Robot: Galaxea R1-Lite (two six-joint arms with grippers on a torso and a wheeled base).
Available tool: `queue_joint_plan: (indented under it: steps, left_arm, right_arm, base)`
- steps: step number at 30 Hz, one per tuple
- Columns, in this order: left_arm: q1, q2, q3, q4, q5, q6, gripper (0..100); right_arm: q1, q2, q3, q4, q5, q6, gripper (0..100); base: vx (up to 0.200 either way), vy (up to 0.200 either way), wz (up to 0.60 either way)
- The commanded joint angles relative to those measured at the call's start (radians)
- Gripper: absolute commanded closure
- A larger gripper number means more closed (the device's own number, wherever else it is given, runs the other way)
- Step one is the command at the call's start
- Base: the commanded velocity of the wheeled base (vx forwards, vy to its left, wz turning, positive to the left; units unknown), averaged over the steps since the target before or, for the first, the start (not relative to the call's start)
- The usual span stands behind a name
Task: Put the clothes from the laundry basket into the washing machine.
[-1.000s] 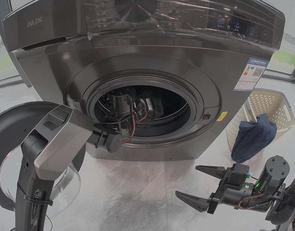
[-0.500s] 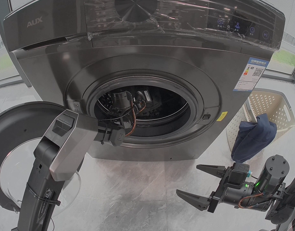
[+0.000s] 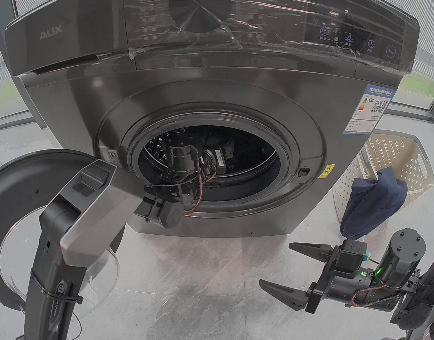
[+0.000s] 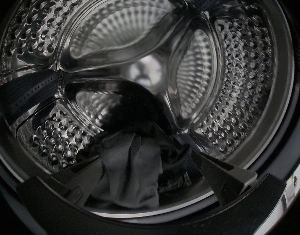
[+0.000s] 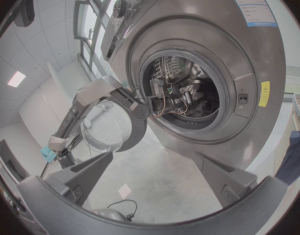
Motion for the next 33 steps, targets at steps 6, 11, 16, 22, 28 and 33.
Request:
queue_joint_plan:
  steps: [6,11,16,22,28,33]
  left_arm:
    - [-0.113,-0.218,0.454,-0.16,-0.039,0.08,0]
    - [-0.119,-0.215,0.537,-0.237,-0.044,0.114,0]
    - [-0.125,-0.259,0.627,-0.261,-0.047,0.114,0]
    - [-0.208,-0.37,0.865,-0.344,-0.044,0.114,0]
    - [-0.349,-0.572,1.253,-0.542,-0.042,0.111,0]
    - [-0.375,-0.769,1.445,-0.643,-0.044,0.094,0]
  right_arm:
    - [0.012,-0.003,0.009,-0.001,-0.002,0.0,0]
    - [0.012,-0.006,0.009,-0.001,-0.004,0.0,0]
    - [0.009,-0.008,0.011,-0.001,-0.002,0.001,0]
    - [0.016,-0.008,0.017,-0.001,-0.004,0.001,0]
    - [-0.021,-0.1,0.069,0.001,-0.008,-0.002,0]
    - [-0.119,-0.162,0.1,0.01,-0.007,0.0,0]
  base:
    - [0.0,0.0,0.0]
    - [0.0,0.0,0.0]
    - [0.0,0.0,0.0]
    - [0.0,0.0,0.0]
    - [0.0,0.0,0.0]
    - [0.0,0.0,0.0]
